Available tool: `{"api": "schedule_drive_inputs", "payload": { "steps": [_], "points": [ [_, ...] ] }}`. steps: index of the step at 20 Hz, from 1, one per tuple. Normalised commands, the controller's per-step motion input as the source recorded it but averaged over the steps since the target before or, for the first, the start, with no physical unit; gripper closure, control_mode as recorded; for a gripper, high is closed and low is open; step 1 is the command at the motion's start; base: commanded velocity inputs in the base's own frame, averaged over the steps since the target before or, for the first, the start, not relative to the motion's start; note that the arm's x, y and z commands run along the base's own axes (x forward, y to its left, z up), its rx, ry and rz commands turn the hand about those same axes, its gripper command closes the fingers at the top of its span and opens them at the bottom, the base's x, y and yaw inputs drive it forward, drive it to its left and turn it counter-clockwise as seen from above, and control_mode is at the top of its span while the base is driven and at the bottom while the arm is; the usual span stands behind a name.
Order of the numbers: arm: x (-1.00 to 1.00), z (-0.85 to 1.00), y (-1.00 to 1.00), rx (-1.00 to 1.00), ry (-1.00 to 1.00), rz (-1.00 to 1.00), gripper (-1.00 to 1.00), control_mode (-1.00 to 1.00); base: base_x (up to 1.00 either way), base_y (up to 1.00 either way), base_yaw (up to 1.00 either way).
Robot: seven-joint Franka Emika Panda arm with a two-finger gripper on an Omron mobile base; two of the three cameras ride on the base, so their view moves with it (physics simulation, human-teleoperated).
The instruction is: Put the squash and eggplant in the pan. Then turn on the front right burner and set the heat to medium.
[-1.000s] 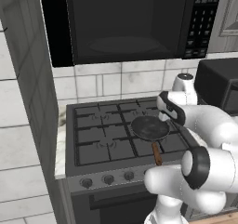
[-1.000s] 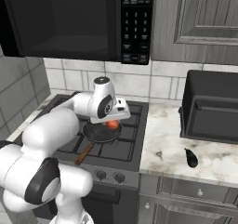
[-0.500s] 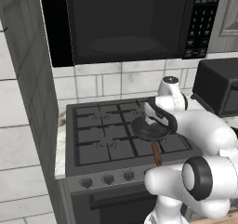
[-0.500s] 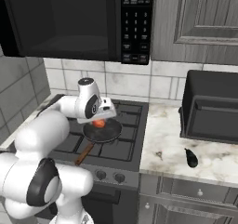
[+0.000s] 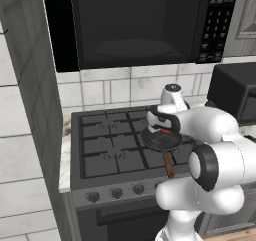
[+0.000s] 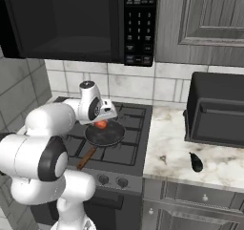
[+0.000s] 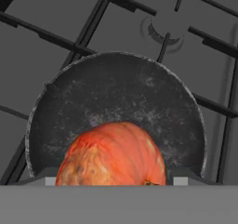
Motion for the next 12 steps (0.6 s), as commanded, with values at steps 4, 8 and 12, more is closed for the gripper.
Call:
{"api": "schedule_drive_inputs", "payload": {
  "steps": [4, 8, 12],
  "points": [
    [0.08, -0.2, 0.0, 0.0, 0.03, 0.0, 1.0, -1.0, 0.0, 0.0, 0.0],
    [0.0, -0.31, 0.0, 0.0, 0.01, 0.0, 1.0, -1.0, 0.0, 0.0, 0.0],
    [0.0, -0.33, 0.0, 0.0, 0.0, 0.0, 1.0, -1.0, 0.0, 0.0, 0.0]
  ]
}}
